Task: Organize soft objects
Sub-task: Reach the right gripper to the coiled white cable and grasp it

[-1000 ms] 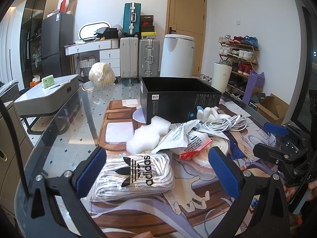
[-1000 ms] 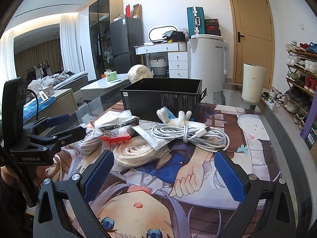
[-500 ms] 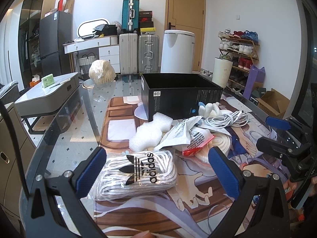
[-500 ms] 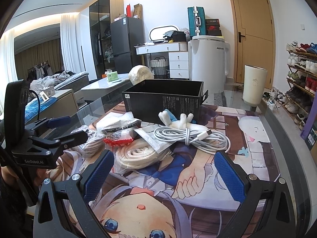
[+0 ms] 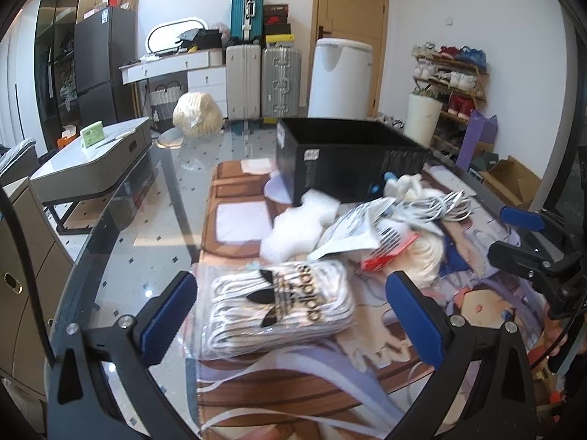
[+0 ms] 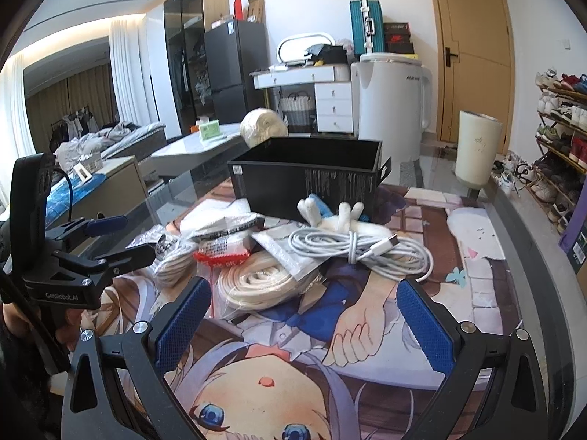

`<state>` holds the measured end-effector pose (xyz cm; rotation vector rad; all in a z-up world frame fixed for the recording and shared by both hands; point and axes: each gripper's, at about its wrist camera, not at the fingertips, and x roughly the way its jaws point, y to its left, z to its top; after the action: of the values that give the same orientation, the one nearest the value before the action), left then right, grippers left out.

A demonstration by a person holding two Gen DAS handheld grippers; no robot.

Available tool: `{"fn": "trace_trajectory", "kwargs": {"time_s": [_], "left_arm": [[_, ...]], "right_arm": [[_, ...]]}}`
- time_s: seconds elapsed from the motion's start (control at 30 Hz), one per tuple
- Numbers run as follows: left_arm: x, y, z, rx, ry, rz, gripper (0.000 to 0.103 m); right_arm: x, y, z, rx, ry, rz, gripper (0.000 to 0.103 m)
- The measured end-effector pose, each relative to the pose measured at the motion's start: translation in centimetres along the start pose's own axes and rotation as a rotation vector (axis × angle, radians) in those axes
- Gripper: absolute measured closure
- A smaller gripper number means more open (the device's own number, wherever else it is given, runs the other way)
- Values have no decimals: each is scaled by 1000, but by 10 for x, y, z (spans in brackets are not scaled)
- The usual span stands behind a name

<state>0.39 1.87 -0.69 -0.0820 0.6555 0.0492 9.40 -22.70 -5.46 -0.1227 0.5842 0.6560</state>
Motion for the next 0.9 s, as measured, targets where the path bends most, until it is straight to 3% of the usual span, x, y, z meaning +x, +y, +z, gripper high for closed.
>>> {"fn": "trace_trajectory", "kwargs": {"time_s": [0.33,0.9], "left_arm": [[19,10,-3,-19,101,-12,0],[47,6,2,-2,243,24,0]], "right_arm": [[19,7,4,-4,99,13,0],[27,11,10,-47,121,3,0]]}}
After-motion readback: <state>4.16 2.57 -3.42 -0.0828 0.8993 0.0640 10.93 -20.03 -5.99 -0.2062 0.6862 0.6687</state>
